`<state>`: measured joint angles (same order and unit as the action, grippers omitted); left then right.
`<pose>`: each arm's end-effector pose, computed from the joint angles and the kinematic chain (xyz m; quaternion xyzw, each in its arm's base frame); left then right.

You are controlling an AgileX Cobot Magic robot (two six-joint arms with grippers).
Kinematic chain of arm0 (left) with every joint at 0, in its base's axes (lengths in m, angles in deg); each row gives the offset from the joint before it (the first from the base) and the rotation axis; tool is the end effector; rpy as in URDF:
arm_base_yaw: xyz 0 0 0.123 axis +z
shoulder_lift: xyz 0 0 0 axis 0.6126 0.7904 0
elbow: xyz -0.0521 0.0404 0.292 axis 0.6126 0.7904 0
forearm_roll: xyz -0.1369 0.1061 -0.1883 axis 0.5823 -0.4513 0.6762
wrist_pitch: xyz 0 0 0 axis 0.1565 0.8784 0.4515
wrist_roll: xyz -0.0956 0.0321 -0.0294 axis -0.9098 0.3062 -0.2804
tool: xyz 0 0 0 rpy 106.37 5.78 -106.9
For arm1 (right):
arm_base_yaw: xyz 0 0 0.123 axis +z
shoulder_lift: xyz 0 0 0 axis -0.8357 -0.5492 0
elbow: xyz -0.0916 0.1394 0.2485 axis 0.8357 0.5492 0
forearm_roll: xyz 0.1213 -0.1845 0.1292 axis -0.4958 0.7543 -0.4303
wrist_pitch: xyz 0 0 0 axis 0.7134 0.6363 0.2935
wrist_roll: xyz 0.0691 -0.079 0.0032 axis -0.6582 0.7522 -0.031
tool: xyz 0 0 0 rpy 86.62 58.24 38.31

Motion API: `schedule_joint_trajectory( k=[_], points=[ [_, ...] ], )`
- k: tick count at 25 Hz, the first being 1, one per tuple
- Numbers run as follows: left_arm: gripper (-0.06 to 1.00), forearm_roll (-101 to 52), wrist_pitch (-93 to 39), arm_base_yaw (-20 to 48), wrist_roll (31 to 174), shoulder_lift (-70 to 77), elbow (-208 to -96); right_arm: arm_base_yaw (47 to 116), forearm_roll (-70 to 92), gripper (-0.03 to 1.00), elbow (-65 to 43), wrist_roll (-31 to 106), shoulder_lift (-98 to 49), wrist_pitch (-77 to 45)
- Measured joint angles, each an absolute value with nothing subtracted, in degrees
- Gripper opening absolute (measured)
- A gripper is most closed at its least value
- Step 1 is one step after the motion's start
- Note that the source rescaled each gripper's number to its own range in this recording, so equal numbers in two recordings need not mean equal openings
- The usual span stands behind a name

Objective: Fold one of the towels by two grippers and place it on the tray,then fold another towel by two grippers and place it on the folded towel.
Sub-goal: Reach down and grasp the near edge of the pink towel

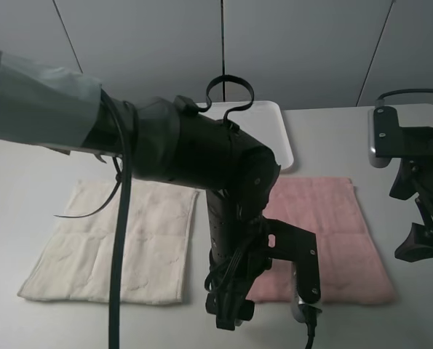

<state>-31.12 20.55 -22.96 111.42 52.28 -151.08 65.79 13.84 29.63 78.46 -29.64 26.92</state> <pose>0.1887 -0.3564 0.1068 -0.7654 -0.6419 0.0448 0.0083 0.2062 0.0405 0.1933 -0.5721 0.8185 0.0146 0.0508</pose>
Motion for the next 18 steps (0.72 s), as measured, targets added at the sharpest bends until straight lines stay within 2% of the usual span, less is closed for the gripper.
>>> schedule_joint_trajectory(
  k=[18],
  points=[
    [1.0,-34.1,21.1,-25.4,108.4,55.3,-151.8,65.9,13.7,1.0,39.6,82.2,-29.6,24.3]
  ],
)
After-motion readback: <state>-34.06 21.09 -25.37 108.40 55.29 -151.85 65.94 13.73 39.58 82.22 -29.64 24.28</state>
